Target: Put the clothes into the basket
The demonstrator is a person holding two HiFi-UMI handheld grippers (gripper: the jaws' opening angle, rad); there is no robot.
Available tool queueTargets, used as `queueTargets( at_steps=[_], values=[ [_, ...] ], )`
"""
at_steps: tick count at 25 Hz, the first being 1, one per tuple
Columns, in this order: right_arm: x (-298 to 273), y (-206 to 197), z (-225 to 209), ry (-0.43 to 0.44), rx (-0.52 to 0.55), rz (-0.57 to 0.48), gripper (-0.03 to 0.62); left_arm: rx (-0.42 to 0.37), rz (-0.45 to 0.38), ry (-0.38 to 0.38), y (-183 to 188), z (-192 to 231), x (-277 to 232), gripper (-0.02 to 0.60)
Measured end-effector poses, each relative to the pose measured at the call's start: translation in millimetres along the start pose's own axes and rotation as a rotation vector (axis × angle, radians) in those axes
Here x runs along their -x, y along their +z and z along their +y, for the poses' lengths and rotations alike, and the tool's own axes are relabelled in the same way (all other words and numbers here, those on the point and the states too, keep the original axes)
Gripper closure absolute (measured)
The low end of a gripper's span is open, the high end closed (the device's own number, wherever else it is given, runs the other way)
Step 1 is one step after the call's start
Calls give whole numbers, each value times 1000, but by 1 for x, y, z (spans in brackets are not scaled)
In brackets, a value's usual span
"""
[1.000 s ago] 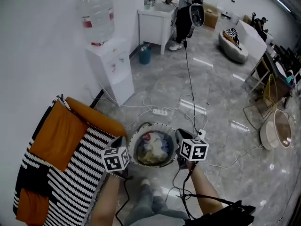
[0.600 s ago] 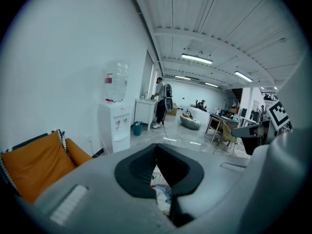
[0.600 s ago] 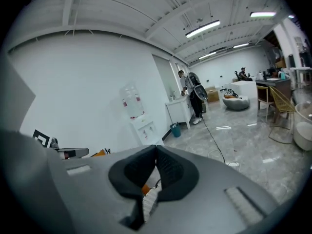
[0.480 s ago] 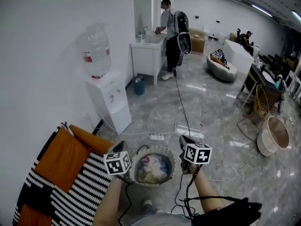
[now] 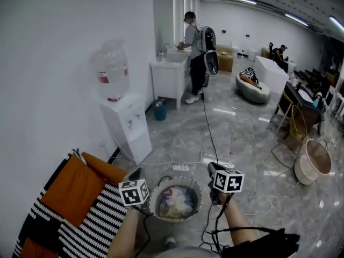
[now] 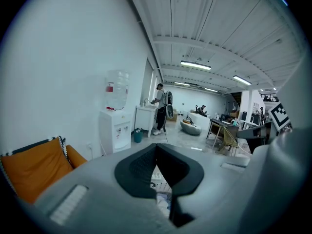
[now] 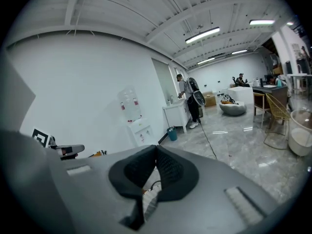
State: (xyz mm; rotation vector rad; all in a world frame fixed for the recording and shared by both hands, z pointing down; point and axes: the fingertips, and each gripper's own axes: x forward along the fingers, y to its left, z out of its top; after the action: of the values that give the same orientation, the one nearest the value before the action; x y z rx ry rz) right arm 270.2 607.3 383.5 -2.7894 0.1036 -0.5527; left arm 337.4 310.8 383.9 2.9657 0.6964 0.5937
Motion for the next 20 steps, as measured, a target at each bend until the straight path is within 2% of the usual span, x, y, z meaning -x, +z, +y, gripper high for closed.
queueTargets(
  at_steps=[3,20],
  values=[
    [-2,-2,3,-25,35,16,591,-6,6,-1,0,1,-1,575],
    [-15,2,6,-85,63,24,591,23,16,-13,-6,14,-16,575]
  ],
)
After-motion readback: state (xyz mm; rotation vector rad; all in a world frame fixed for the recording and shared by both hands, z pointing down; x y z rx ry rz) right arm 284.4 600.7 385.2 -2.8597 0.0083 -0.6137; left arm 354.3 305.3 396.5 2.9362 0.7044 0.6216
